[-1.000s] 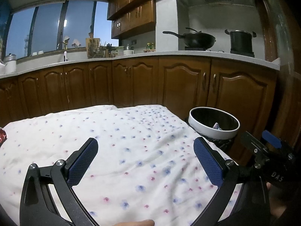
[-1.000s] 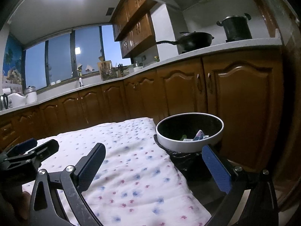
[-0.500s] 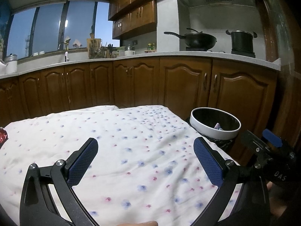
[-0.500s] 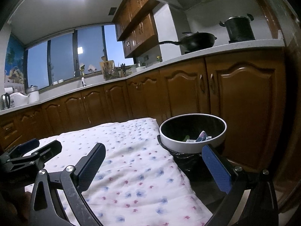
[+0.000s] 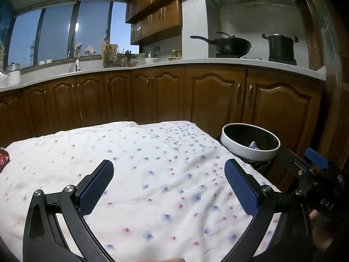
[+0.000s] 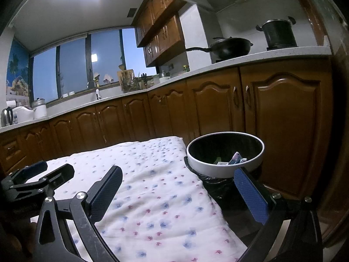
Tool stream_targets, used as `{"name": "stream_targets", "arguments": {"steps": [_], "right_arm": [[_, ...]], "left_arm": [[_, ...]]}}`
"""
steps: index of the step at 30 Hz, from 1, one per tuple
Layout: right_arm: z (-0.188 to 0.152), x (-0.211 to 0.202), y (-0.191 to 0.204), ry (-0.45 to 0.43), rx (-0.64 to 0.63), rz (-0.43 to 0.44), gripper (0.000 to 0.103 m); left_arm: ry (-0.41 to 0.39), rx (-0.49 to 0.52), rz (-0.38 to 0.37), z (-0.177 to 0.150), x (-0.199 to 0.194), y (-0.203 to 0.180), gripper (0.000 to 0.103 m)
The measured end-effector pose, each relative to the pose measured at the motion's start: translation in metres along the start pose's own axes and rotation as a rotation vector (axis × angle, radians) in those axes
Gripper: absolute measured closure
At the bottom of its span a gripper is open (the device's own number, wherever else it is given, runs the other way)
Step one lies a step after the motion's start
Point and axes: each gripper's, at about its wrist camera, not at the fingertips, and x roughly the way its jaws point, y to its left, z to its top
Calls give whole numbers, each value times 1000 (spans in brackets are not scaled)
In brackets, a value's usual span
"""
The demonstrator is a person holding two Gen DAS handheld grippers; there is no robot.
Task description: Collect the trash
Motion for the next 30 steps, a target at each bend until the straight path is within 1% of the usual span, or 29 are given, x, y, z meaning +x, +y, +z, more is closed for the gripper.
{"name": "stream_targets", "arguments": {"steps": [10, 30], "right_arm": [[1, 0, 1, -3, -6, 12, 0], [4, 0, 2, -6, -8, 25, 0]], "left_arm": [[4, 1, -8, 1, 2, 1, 0], [8, -1, 1, -2, 3, 6, 0]]}}
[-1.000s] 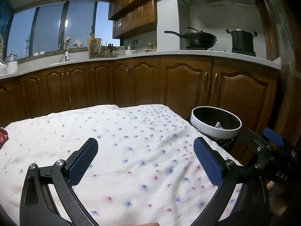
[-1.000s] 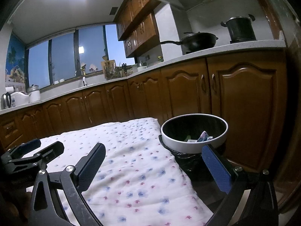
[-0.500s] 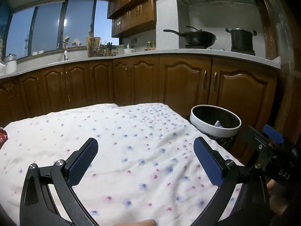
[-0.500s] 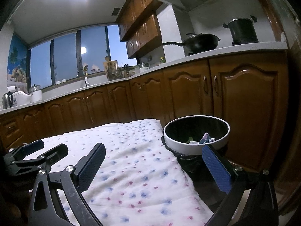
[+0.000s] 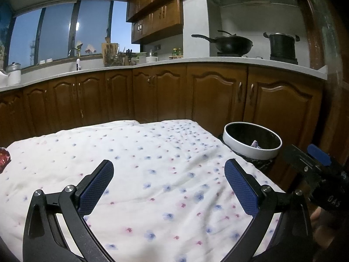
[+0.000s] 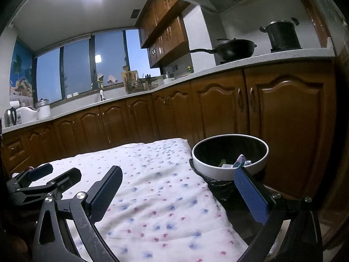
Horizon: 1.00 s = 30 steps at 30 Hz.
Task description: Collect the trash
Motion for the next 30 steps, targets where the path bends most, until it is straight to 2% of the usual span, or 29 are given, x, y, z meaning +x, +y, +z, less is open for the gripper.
{"name": "stream_targets", "arguments": {"steps": [30], "right_arm": [[1, -1, 2, -1, 4, 4, 0]], "left_arm": [[11, 0, 0, -1, -1, 3, 0]]}}
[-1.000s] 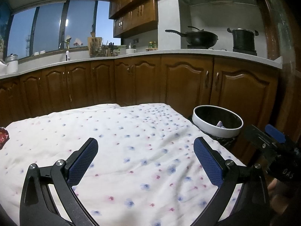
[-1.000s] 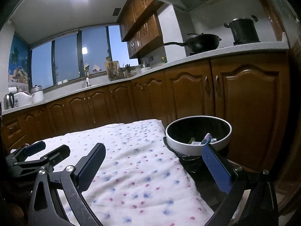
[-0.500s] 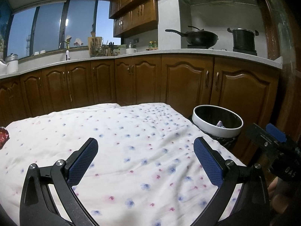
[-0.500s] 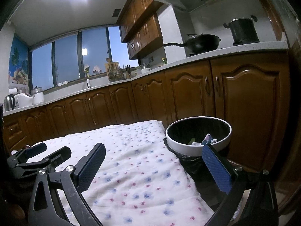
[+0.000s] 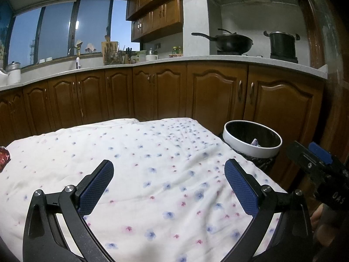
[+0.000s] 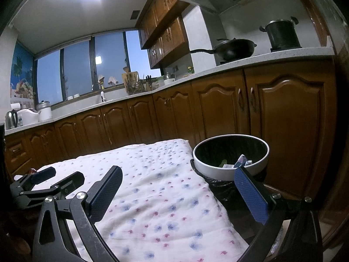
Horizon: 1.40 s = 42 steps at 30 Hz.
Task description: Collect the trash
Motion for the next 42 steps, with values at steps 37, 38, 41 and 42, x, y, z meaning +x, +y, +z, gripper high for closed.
{"name": "stream_targets", "arguments": {"steps": [37, 38, 41, 42], "right_arm": [[-3, 6, 11, 17, 11, 7, 0], [-3, 6, 12, 18, 12, 8, 0], [-4, 7, 10, 18, 13, 7, 0], [-5, 7, 12, 19, 14, 7, 0]], "left_arm": [[18, -5, -2, -1, 5, 10, 0], [18, -4, -2, 0, 5, 9, 0], [19, -6, -5, 0, 6, 9, 0], [18, -5, -4, 0, 6, 9, 0]]}}
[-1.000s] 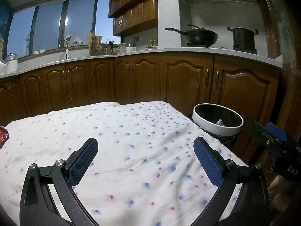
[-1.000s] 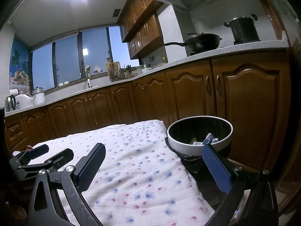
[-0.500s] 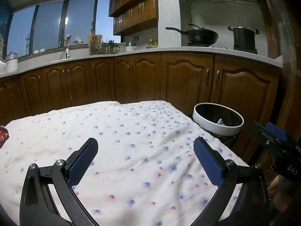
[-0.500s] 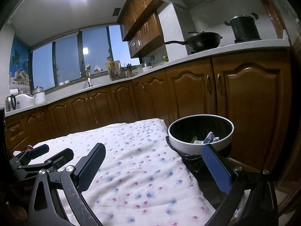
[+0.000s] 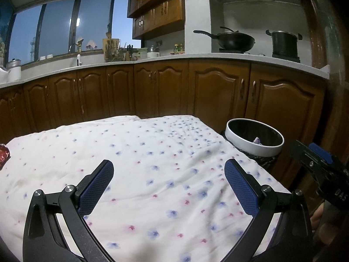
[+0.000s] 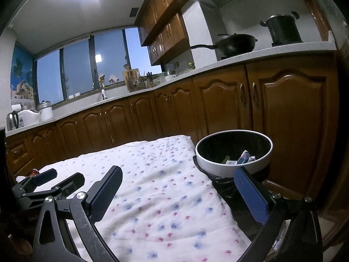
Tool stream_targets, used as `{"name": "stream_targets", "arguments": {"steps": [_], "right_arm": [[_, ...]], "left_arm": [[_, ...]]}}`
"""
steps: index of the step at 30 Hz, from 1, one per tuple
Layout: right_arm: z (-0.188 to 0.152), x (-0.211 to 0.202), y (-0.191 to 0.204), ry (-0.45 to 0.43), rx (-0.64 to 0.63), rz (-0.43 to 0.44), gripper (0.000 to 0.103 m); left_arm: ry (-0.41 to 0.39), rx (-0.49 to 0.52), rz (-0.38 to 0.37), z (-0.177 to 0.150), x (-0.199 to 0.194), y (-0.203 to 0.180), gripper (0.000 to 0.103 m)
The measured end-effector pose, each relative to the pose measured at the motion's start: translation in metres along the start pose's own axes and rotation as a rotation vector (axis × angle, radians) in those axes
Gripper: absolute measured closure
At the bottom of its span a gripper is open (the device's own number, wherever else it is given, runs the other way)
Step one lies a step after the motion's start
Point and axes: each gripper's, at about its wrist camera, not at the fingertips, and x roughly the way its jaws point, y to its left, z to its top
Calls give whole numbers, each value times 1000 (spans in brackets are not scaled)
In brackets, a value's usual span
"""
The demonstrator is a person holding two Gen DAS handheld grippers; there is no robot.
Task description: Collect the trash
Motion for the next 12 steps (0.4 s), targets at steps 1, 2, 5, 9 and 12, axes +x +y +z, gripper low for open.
{"name": "stream_targets", "arguments": {"steps": [1, 2, 5, 9, 12], "right_arm": [[0, 0, -1, 1, -1, -1, 0], [1, 0, -2, 0, -2, 1, 0], [0, 0, -1, 2, 0, 0, 0], [0, 0, 0, 4, 1, 0, 0], [0, 0, 0, 4, 0, 2, 0]], "left_arm": [[0, 0, -1, 0, 0, 1, 0], [1, -1, 0, 0, 0, 0, 0], [0, 0, -1, 0, 0, 1, 0], [0, -1, -1, 1, 0, 1, 0], [2, -5, -3, 2, 1, 2, 0]]}}
